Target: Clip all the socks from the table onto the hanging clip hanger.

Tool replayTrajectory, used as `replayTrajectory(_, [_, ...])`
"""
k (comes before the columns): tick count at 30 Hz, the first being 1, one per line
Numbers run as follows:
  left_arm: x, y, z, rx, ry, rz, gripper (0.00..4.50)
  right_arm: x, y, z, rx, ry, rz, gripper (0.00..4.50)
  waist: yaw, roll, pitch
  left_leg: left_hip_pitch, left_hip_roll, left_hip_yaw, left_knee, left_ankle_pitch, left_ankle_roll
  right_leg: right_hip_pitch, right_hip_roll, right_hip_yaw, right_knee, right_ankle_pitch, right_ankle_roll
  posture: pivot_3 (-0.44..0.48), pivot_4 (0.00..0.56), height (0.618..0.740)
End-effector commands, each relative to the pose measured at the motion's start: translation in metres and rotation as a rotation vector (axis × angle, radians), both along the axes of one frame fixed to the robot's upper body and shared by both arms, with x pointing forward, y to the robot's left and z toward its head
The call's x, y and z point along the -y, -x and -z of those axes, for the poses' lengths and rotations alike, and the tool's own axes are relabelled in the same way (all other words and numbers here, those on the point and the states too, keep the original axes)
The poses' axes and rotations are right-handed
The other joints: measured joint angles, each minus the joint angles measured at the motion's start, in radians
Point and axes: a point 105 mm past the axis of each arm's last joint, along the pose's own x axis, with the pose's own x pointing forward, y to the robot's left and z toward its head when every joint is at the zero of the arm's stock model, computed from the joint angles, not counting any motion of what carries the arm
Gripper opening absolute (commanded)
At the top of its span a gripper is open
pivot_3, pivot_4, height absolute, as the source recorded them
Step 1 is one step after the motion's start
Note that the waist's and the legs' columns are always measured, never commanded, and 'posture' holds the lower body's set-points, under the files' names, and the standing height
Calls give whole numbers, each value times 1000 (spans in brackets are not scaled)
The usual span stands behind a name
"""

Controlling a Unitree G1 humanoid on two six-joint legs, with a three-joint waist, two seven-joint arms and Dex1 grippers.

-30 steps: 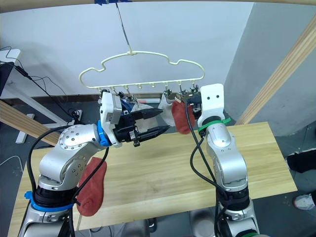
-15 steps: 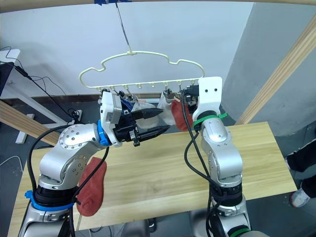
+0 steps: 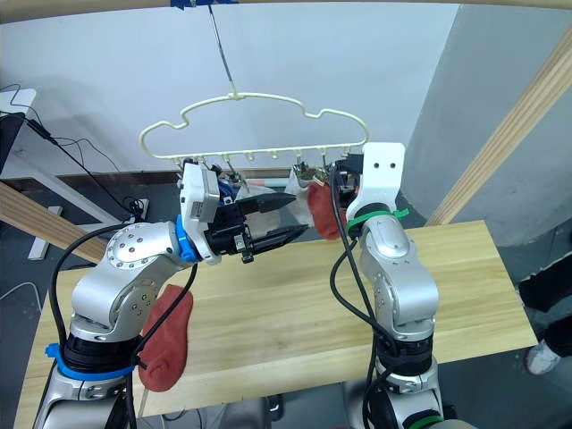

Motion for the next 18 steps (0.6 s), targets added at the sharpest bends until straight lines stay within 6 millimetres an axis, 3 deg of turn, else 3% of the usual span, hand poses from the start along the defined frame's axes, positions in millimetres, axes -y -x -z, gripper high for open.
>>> replayTrajectory(1, [4,4,-5,28,14,23,2769,-6,10,-20,73,-63,-29,2552,0,0,0,0,0,0,0,0,0,0,0,0,0,0,0,-243,283,740])
replayTrajectory(18, [4,3,-4,28,13,21,2769,-13,14,-27,98,-118,-70,2552,-1,0,0,0,0,0,0,0,0,0,0,0,0,0,0,-246,280,740])
